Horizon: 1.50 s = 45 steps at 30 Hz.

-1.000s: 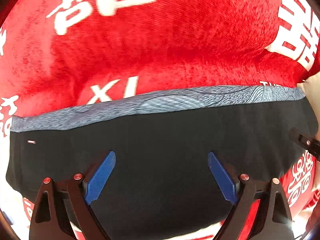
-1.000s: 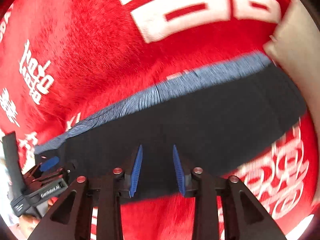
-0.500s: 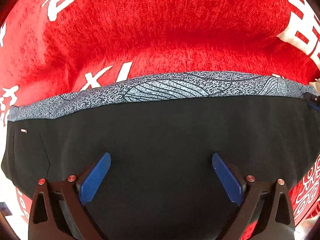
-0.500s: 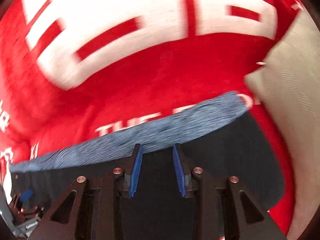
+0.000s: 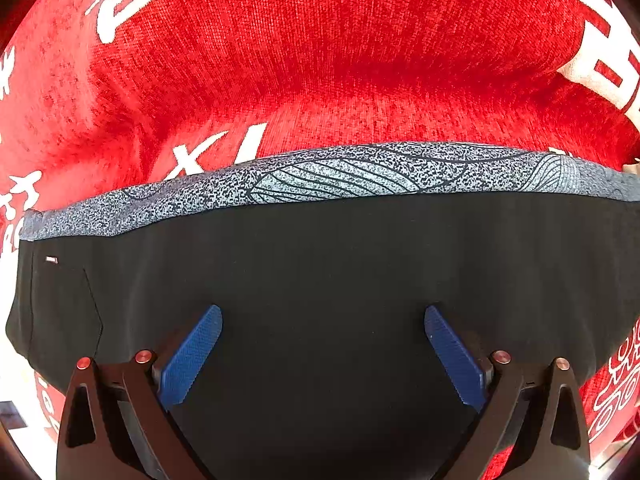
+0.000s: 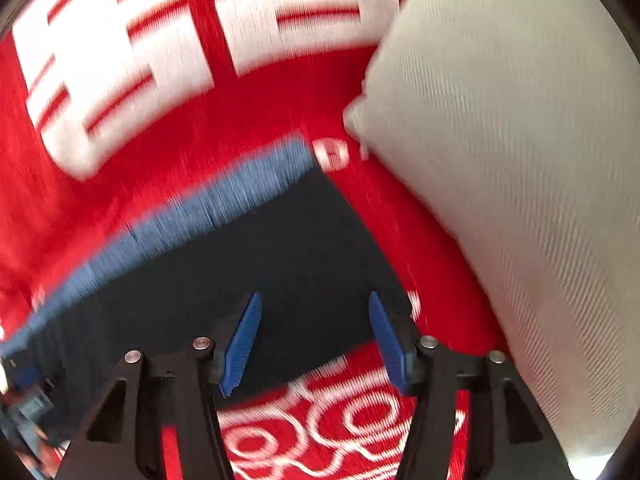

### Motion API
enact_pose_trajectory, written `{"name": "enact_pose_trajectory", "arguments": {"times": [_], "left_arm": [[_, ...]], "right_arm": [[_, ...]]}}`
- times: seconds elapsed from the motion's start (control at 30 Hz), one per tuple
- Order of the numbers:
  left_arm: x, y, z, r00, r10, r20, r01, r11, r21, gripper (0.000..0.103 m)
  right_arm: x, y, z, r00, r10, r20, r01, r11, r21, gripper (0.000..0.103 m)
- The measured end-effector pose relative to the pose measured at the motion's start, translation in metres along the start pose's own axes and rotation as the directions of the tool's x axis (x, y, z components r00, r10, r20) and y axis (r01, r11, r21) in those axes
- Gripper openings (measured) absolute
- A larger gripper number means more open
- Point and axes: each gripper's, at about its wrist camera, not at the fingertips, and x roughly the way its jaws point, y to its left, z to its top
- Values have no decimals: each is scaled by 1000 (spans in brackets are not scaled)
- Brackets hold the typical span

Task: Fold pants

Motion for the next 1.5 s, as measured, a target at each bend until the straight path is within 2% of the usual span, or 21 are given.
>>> {"name": "enact_pose_trajectory", "arguments": {"times": [0.1,0.27,0.33,0.5,0.7,0.77,0.9,0.97,1.07,1.1,1.17,1.2,1.27,1.33,1.43,1.5], "left_arm": [[2,1,1,1000,-1,-2,1,1000,1,102],[0,4,0,1000,14,-3,-14,1000,1,102],[1,3,2,1000,17,-9,-17,1000,-6,102],[1,2,5,999,31,-32,-31,999,-15,103],[0,-1,6,998,54,-30,-55,998,-34,103],[-1,-2,4,998,60,-24,-60,998,-36,103],[-3,-6,5,996,80,-32,-81,996,-29,103],[-6,-10,4,995,95,-20,-95,995,-9,103],[-12,-15,3,995,102,-10,-102,995,-3,103],[-13,-15,3,994,104,-12,-104,995,-7,103],[-15,-17,4,994,112,-16,-112,994,-12,103],[-16,-20,4,992,122,-15,-122,992,-6,103],[-17,-25,5,990,138,-12,-138,990,13,103],[-21,-28,6,989,148,-18,-148,989,32,103],[-27,-35,7,990,135,-36,-133,989,56,103],[-33,-42,8,992,121,-36,-118,990,78,103]], "right_arm": [[-4,6,-4,1000,-13,8,13,1000,-28,60],[-3,-2,-10,999,36,-6,-36,999,6,60],[-5,-2,-11,999,46,-13,-46,999,-5,62],[-4,6,-12,996,89,-21,-90,995,-43,79],[5,11,-5,992,115,-55,-121,984,-131,81],[3,9,-2,989,129,-74,-137,983,-123,81],[-9,4,-6,972,201,-124,-203,979,-6,81],[-16,9,-12,955,268,-129,-265,964,36,81],[-30,33,-23,919,372,-130,-372,928,28,81],[-32,48,-27,899,415,-139,-418,908,8,81],[-28,73,-33,878,450,-160,-461,887,-32,79],[-25,79,-35,875,455,-164,-467,883,-42,77],[-12,96,-39,886,431,-168,-445,894,-54,76],[3,92,-42,892,411,-189,-421,907,-14,75],[2,73,-38,881,440,-175,-432,898,86,69],[-4,61,-38,889,428,-162,-415,903,111,69]]}}
